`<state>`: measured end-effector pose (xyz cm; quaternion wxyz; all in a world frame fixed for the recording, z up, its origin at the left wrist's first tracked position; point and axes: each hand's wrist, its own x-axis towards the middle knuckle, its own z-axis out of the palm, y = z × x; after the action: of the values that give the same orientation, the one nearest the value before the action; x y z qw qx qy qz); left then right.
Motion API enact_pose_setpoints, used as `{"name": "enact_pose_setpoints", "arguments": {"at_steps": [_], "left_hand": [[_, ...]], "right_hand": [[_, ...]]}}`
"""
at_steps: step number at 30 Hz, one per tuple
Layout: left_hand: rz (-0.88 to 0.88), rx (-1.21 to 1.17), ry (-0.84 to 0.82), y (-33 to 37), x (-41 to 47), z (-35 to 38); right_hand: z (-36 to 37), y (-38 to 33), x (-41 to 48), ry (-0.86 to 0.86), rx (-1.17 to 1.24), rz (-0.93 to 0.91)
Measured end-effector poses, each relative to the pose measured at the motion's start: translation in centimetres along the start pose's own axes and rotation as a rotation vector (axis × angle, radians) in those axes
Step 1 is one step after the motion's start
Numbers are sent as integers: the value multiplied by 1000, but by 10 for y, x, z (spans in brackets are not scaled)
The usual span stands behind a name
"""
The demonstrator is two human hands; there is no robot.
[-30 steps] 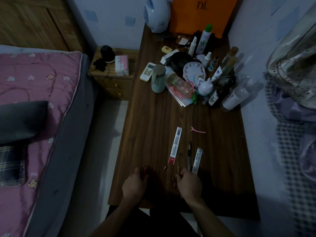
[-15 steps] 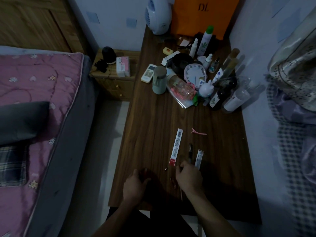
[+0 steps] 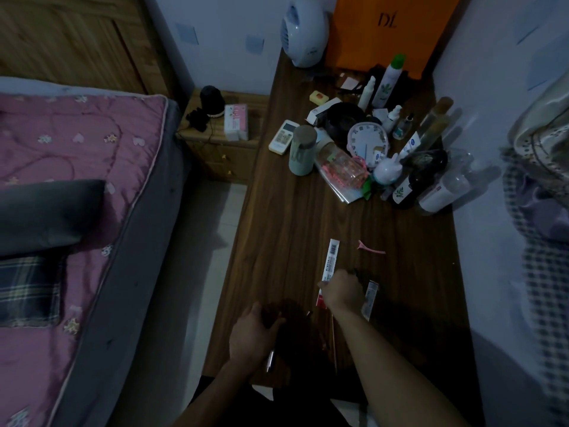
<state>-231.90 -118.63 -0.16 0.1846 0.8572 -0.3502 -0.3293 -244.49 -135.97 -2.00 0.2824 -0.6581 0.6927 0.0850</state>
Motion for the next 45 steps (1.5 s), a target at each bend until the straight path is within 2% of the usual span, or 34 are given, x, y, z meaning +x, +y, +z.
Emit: {"name": "enact_pose_setpoints", "arguments": {"at_steps": [6,9,12,15,17,21,26,28,31,32,35,42,45], "left_hand": [[24,-16,45,5,0,-11],[47,-49,77,14,0,-18],[59,-197,29,30,-3,-29],[61,-369,-18,51,-7,-44],[55,-522,-84,65,-11,-52],[27,-784,-229,83,-23,-64],[93,-806,-189,90,-39,-65],[113,-788,-192,92,-45,-66],[178,-727,-176,93,-50,-70],[202,-691,-182,93,-52,-70],[242,-602,-259,93,-58,-68],[337,-522,-394,91,-68,-80],[390,-459,-393,92,-73,-84]], "right_hand": [[-4,-4,8,-134,194,101],[-14,-7,-6,-144,342,31],[-27,-5,-36,-169,543,-69],[-30,3,-73,-298,624,-175],[-29,9,-96,-398,646,-229],[-36,19,-123,-448,667,-269],[-58,25,-139,-534,663,-340],[-67,27,-144,-460,686,-372],[-78,29,-144,-149,755,-396],[-81,28,-145,-95,772,-430],[-87,19,-153,-101,801,-500],[-83,20,-155,-119,863,-465],[-84,20,-158,-91,848,-493]]}}
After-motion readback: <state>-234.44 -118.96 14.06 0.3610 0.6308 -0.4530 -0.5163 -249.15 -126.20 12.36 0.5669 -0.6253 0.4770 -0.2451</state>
